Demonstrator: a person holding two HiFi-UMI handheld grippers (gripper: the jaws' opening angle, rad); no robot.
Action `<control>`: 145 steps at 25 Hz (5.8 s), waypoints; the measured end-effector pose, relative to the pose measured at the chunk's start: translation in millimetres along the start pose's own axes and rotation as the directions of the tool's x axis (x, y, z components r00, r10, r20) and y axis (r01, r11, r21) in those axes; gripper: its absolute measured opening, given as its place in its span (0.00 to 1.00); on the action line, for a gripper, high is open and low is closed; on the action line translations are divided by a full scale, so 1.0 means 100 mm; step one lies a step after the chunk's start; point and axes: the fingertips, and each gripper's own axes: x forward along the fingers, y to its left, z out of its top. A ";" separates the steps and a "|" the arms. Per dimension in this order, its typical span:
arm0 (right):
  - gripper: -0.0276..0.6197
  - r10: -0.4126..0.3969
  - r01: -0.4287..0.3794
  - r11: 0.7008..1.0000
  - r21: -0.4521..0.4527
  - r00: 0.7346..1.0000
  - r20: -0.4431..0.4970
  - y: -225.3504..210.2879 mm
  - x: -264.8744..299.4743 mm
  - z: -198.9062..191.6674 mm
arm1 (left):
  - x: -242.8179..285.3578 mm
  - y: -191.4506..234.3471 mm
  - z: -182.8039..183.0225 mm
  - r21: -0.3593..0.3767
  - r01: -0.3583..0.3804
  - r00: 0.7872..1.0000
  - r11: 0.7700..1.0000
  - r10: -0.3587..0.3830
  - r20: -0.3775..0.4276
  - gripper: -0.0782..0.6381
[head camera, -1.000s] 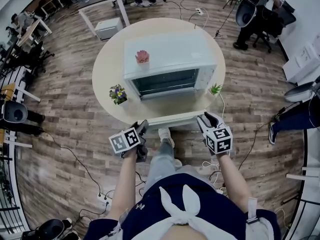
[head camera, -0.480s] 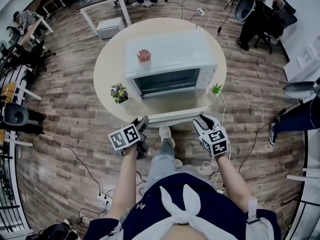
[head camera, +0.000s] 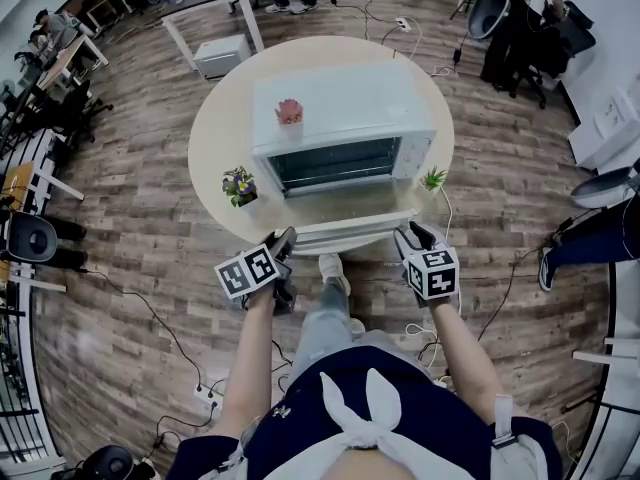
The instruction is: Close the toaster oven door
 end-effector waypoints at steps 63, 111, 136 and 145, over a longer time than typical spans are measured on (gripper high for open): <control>0.22 0.073 -0.085 0.988 0.132 0.993 0.088 -0.08 0.14 0.37 | 0.11 -0.10 0.11 0.166 -0.062 0.997 0.984 0.053 0.059 0.26; 0.21 0.061 -0.083 0.989 0.126 0.983 0.171 -0.15 0.20 0.81 | 0.23 -0.25 0.52 0.213 -0.021 0.994 0.977 -0.003 0.111 0.27; 0.21 0.028 -0.062 0.983 0.171 0.981 0.194 -0.23 0.31 1.08 | 0.32 -0.31 0.82 0.226 0.002 0.989 0.974 -0.035 0.144 0.29; 0.21 0.033 -0.069 0.979 0.193 0.982 0.187 -0.27 0.35 1.20 | 0.36 -0.33 0.93 0.206 0.011 0.988 0.978 -0.042 0.146 0.29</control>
